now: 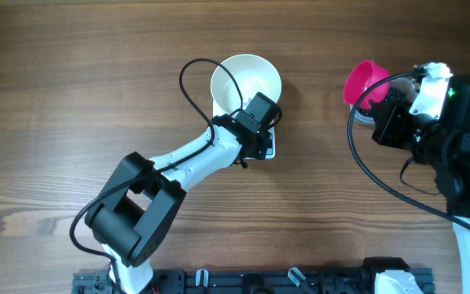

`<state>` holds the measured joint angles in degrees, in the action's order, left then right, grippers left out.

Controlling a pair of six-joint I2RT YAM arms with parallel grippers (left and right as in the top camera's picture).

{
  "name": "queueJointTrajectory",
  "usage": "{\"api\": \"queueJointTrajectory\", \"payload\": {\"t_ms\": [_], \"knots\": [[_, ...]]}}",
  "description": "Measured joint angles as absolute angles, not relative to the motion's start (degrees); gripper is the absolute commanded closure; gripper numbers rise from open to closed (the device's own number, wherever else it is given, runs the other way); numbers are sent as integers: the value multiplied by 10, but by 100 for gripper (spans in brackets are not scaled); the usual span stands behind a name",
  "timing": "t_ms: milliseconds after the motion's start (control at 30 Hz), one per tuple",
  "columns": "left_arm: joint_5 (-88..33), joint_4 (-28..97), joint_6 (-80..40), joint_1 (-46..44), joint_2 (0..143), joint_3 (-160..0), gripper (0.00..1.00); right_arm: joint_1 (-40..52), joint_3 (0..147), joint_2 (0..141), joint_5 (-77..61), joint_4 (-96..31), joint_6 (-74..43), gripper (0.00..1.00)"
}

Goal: Scoop item into bowl and weigh 150g on scale
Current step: 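Move the left gripper to the scale front and hold the cup above beans, then lower the pink cup with the right gripper into the bean tub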

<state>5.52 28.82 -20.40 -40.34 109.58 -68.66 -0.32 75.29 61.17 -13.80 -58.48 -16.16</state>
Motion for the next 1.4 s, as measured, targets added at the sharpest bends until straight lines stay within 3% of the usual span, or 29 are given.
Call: {"api": "queueJointTrajectory", "payload": {"t_ms": [167, 433, 467, 500, 533, 1100, 1400], "knots": [[62, 342, -204, -404, 1062, -691, 96, -3, 753, 612, -138, -585, -161, 96], [62, 456, -151, -402, 780, -715, 96, -3, 753, 612, -138, -588, -161, 96], [62, 473, -142, -399, 776, -715, 91, -3, 753, 612, -138, -590, -161, 96], [62, 488, -135, -395, 778, -715, 34, -3, 753, 612, -138, -591, -161, 96], [63, 500, -125, -390, 786, -714, 0, -3, 753, 611, -138, -591, -161, 96], [64, 530, -115, -390, 787, -714, 0, -3, 753, 611, -138, -710, -63, 96], [66, 584, -11, -390, 787, -714, 0, -3, 753, 611, -138, -724, -53, 96]]}}
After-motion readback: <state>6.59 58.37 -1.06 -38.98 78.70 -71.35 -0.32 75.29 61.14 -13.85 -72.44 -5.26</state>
